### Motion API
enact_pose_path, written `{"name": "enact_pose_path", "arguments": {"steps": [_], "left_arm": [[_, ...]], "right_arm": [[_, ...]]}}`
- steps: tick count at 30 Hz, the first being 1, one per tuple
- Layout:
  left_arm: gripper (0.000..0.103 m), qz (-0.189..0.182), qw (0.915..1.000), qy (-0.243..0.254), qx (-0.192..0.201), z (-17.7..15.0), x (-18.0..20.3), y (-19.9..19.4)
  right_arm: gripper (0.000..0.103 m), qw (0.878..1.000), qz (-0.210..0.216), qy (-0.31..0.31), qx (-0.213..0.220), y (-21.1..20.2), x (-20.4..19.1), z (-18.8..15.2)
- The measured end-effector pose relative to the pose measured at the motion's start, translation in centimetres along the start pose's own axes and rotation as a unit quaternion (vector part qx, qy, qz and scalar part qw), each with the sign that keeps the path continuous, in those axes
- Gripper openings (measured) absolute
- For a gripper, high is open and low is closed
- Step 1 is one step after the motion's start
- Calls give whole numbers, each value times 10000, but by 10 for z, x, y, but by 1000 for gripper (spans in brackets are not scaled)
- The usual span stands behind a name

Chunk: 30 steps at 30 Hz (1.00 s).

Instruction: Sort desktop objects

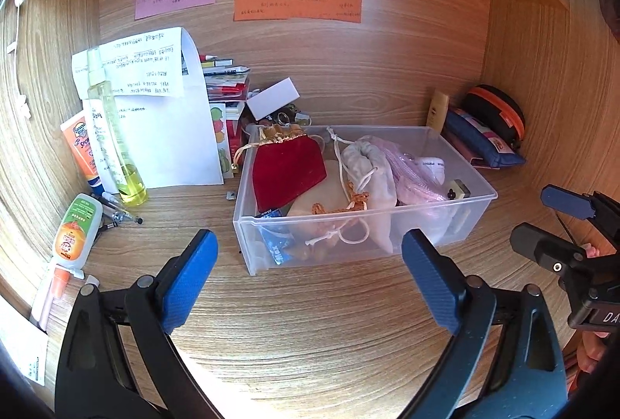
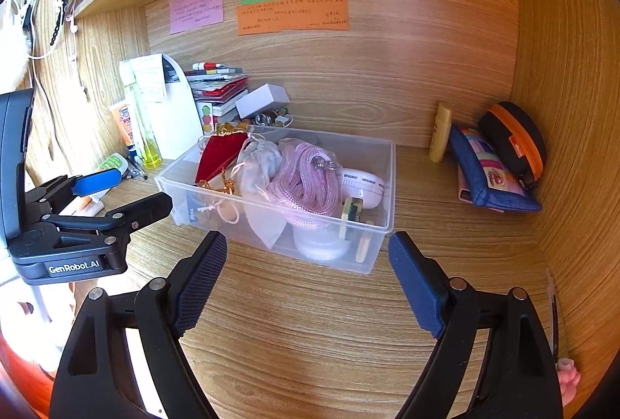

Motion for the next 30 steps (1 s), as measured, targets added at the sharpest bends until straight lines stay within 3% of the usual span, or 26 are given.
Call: {"name": "enact_pose_path", "arguments": {"steps": [30], "left_arm": [[97, -127, 9998, -126, -23, 2, -4, -1]], "right_arm": [[84, 9998, 86, 139, -61, 3, -1, 0]]}}
Point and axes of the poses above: each gripper's, at about its wrist camera, not at the fingertips, and y roughly the way its jaws point, x to its right, z to its top, the point moved 3 cm from there along y, roughly the way its jaws point, and after that the axes turned 5 degrees about -x, right-handed, at the moved point
